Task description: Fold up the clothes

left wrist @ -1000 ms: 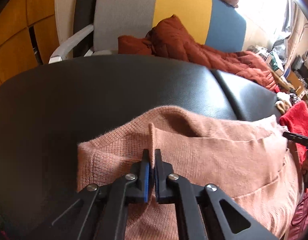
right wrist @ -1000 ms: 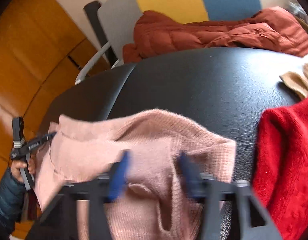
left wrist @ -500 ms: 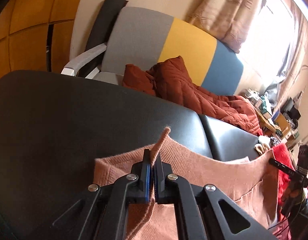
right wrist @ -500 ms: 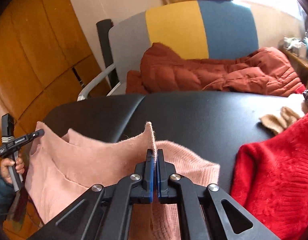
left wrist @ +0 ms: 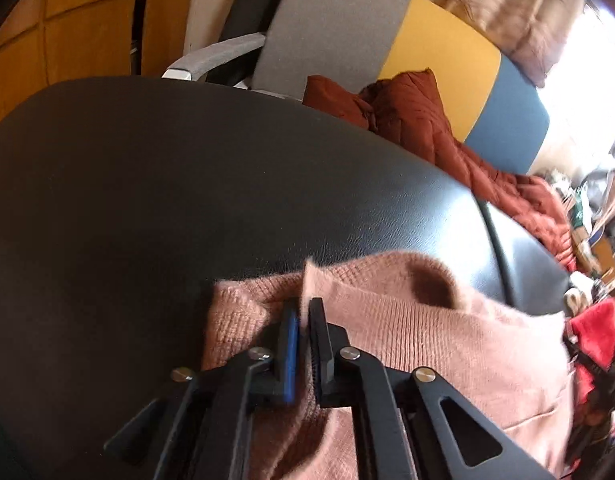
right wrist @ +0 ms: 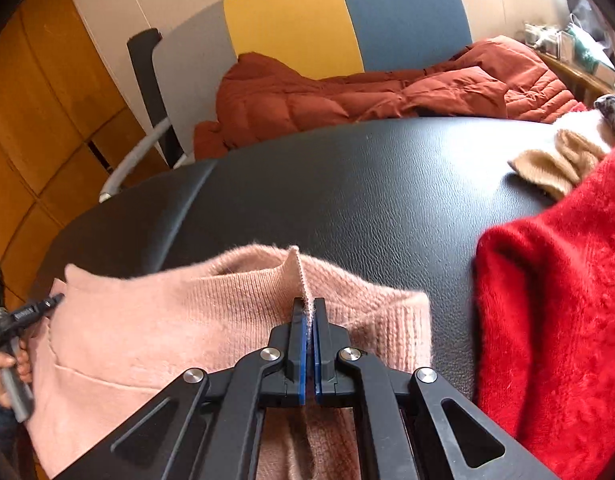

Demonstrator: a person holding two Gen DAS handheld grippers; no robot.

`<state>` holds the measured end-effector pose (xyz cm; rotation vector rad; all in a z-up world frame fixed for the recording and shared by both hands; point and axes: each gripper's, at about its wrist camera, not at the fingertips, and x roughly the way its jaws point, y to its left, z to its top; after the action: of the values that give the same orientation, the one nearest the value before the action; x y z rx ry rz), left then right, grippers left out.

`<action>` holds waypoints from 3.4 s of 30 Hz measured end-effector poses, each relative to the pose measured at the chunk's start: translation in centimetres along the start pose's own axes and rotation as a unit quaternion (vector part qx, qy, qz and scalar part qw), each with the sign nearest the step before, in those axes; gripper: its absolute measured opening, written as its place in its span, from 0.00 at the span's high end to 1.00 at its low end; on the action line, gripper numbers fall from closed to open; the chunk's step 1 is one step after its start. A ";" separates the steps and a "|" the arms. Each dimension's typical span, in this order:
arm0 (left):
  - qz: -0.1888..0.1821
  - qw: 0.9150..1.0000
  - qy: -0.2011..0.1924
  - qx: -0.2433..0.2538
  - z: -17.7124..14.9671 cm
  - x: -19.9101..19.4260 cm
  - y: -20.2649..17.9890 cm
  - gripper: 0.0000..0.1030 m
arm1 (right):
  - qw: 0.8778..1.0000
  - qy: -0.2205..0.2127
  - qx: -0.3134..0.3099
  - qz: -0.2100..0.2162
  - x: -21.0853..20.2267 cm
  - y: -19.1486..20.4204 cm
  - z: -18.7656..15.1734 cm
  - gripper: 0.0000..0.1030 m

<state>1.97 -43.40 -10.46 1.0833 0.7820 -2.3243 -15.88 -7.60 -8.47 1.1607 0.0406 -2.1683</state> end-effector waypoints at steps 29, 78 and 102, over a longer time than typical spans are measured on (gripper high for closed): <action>0.055 0.998 0.027 0.028 -13.3 -12.4 4.4 0.87 | 0.996 -0.042 -0.067 0.039 -5.4 6.2 -9.4 0.58; 0.007 0.982 0.050 0.180 -5.4 -4.1 -2.3 0.97 | 0.990 -0.045 -0.027 0.127 -4.6 3.7 -9.4 0.43; 0.030 0.993 -0.028 0.108 -5.4 -6.1 -0.5 0.98 | 0.995 -0.029 -0.093 0.031 -4.8 5.0 -5.4 0.44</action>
<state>8.15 -38.51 -8.36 1.1097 0.4777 -2.4189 -7.27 -7.15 -6.81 0.9814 0.1742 -2.0930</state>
